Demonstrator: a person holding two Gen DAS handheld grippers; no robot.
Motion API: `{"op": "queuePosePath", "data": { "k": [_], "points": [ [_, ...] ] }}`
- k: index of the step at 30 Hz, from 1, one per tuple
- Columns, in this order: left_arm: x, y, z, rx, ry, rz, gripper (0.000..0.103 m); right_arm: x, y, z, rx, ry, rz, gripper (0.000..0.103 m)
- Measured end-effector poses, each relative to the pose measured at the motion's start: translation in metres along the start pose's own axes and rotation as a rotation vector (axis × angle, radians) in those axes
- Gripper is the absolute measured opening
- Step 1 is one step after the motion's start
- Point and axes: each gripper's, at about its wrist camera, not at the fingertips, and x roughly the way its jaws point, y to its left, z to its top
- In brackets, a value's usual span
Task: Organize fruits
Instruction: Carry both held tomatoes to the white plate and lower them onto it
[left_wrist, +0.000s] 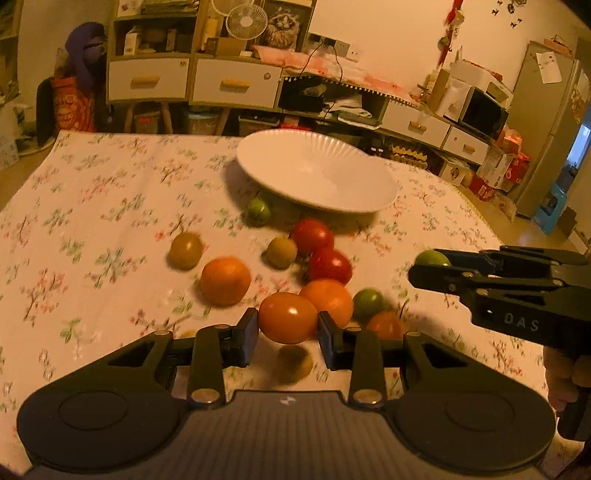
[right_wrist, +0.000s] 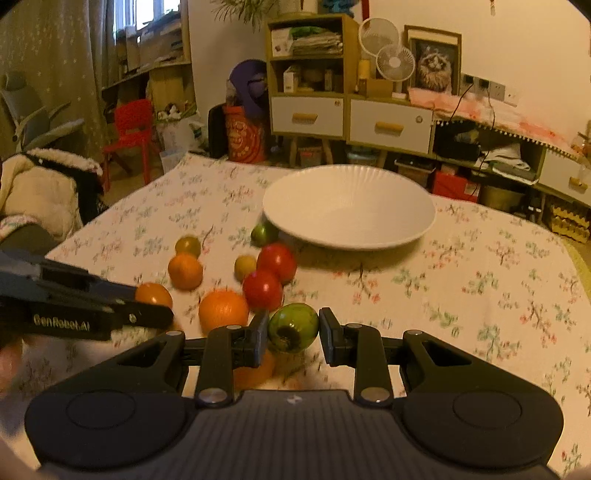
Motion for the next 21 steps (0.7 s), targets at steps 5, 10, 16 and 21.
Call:
{"op": "queuePosePath", "data": {
  "k": [5,10,16,21],
  "points": [
    [0.007,-0.009,0.016,0.005,-0.008,-0.006,0.043,0.009,-0.009,0.014,0.039,-0.003,0.003,0.026],
    [0.019,-0.017,0.035,0.039,-0.026,-0.001,0.043,0.016,-0.022,0.025,0.068,0.002,-0.008,0.026],
    [0.037,-0.029,0.054,0.055,-0.042,0.001,0.043,0.028,-0.04,0.038,0.117,-0.01,-0.01,0.026],
    [0.052,-0.036,0.068,0.04,-0.046,-0.011,0.043,0.041,-0.048,0.049,0.12,-0.02,-0.009,0.026]
  ]
}}
